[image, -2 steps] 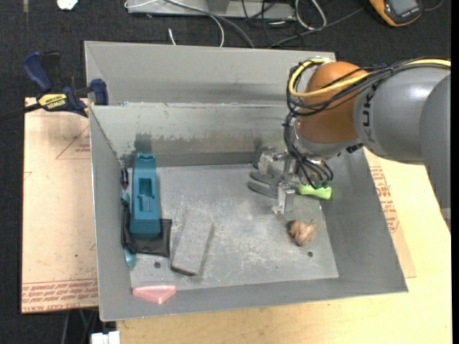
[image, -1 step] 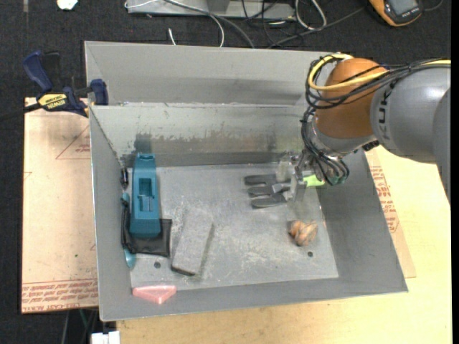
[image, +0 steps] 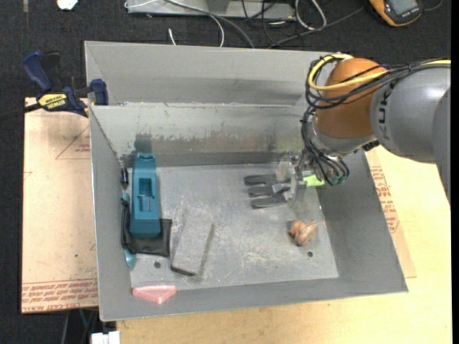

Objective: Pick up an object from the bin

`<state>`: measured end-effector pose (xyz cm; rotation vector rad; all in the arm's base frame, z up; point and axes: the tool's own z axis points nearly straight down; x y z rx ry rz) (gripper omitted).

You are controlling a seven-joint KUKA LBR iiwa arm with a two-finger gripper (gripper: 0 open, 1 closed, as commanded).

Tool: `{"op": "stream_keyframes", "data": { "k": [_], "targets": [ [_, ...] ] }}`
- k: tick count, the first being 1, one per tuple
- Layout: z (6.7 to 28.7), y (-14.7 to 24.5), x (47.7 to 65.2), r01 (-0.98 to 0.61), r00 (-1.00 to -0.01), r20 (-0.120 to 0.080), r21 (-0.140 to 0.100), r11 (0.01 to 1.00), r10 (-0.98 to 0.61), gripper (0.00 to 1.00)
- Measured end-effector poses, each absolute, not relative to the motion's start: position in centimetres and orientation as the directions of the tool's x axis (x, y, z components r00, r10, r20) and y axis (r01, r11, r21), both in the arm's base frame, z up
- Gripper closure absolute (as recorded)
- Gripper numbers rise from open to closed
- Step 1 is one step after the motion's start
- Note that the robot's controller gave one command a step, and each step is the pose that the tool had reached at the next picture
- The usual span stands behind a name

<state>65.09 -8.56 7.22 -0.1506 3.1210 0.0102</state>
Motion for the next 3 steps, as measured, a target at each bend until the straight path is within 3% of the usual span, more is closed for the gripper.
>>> {"op": "stream_keyframes", "data": {
  "k": [1,2,3],
  "targets": [
    [12.7,-8.3,64.3,-0.101,-0.995,-0.012,0.008,0.995,-0.101,1.00],
    [18.9,-8.6,64.8,-0.030,-0.999,-0.020,0.008,1.000,-0.030,1.00],
    [24.4,-7.9,64.7,-0.102,-0.995,-0.015,0.008,0.995,-0.102,1.00]
  ]
}}
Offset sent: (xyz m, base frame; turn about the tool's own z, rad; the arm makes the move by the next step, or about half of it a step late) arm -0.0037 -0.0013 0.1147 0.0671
